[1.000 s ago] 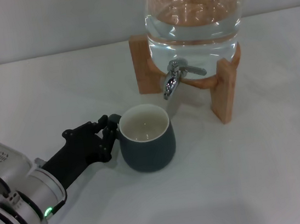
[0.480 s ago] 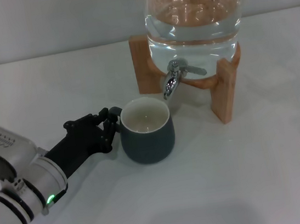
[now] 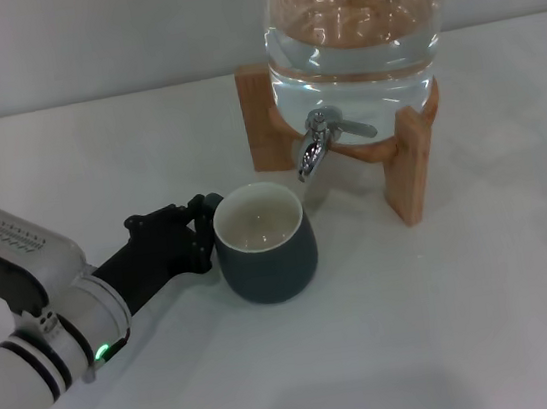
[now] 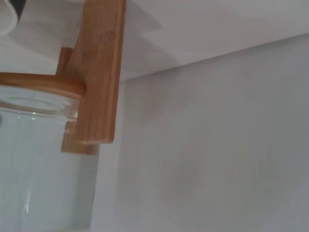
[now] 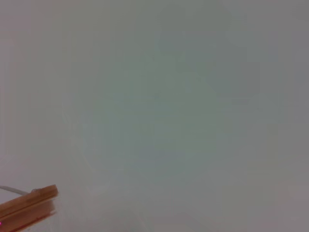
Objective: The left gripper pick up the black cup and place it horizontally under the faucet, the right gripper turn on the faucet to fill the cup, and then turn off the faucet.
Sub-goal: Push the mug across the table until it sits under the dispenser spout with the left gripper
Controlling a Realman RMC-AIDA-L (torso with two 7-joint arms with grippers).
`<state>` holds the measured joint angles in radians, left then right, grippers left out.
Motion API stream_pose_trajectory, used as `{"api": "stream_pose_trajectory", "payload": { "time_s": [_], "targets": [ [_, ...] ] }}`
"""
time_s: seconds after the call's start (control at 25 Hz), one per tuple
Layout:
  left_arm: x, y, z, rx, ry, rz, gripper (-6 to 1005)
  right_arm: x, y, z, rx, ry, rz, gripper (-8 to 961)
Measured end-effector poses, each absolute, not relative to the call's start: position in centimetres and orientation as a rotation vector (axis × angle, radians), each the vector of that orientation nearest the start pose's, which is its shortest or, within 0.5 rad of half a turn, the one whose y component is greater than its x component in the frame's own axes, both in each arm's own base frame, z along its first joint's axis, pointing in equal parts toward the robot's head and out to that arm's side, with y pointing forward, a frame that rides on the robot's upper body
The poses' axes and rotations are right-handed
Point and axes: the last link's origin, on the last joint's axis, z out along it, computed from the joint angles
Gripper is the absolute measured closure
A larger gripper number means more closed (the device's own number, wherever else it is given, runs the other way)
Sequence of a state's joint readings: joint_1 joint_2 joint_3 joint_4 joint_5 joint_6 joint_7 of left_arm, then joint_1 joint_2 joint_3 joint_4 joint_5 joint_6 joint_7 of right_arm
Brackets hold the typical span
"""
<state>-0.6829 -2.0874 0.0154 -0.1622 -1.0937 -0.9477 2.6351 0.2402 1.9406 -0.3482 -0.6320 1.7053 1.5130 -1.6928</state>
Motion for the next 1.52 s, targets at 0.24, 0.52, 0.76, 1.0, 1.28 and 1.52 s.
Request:
{"api": "stream_pose_trajectory", "payload": {
  "time_s": [0.24,0.52,0.76,1.0,1.28,1.52],
  "targets": [
    [-25.4,34.6,-11.4,-2.321,-0.602,-0.650,860,36.7,27.9,16.9,-1.724,0.786,1.110,109],
    [-25.0,34.8,-11.7,-2.330,-0.600,-0.650,870,36.7,27.9,16.8,-1.726,0.787,1.111,109],
    [-24.3,35.2,-11.9,-2.342,-0.590,-0.654,870,36.7,27.8,16.7,-1.724,0.791,1.111,109],
    [-24.0,35.2,-12.0,-2.347,-0.589,-0.661,870,36.8,27.7,16.6,-1.725,0.794,1.110,109],
    [-23.2,35.3,-12.3,-2.364,-0.578,-0.678,870,36.6,27.8,16.4,-1.741,0.791,1.114,109],
    [-22.9,35.2,-12.5,-2.372,-0.578,-0.687,870,36.6,27.7,16.5,-1.747,0.787,1.114,109]
  ]
}}
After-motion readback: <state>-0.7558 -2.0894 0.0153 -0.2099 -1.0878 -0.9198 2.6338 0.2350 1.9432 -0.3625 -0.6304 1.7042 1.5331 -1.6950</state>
